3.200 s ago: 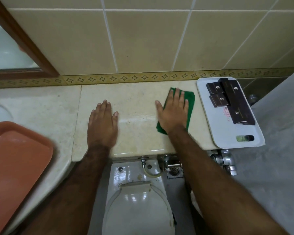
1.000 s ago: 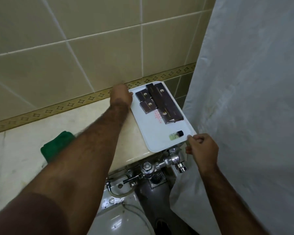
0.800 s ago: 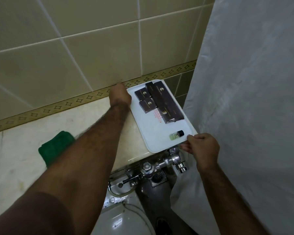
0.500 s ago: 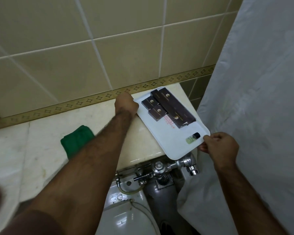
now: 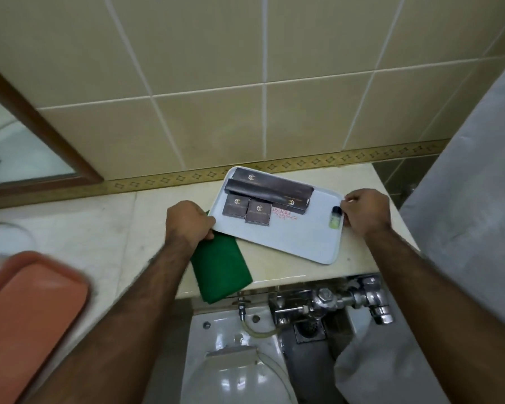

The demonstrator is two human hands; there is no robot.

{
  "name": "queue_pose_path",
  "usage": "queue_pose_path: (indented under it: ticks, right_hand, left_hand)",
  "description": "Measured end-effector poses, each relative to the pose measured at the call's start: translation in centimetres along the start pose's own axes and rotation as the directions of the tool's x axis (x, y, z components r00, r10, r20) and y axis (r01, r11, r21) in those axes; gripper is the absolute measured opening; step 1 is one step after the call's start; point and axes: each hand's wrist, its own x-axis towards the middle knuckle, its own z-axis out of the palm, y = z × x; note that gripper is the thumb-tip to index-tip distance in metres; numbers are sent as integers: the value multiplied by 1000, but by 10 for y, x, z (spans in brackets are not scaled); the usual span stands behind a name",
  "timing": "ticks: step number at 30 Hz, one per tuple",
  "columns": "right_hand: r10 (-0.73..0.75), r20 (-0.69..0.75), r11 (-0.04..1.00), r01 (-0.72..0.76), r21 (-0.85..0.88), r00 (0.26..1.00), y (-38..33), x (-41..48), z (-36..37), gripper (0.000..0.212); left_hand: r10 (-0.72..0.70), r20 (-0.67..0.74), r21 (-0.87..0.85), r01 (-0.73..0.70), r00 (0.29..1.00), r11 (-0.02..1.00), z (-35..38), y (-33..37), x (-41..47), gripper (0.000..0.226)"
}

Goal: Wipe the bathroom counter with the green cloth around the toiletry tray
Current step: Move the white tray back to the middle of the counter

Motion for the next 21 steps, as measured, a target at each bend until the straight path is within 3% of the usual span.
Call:
queue_pose_path:
  ticks: [7, 18, 21]
  right_hand:
    - [-86, 40, 987, 91, -135, 996, -64, 24, 58, 24]
    - [-160, 47, 984, 163, -70, 986, -100, 31, 98, 25]
    - [-174, 15, 985, 174, -17, 985, -90, 18, 95, 33]
  left_hand:
    - [-75, -13, -43, 74, 997, 996, -26, -36, -4, 19]
    - [-146, -38, -21, 145, 989, 989, -45, -64, 14, 32]
    - [-151, -37, -100, 147, 988, 984, -44, -69, 14, 34]
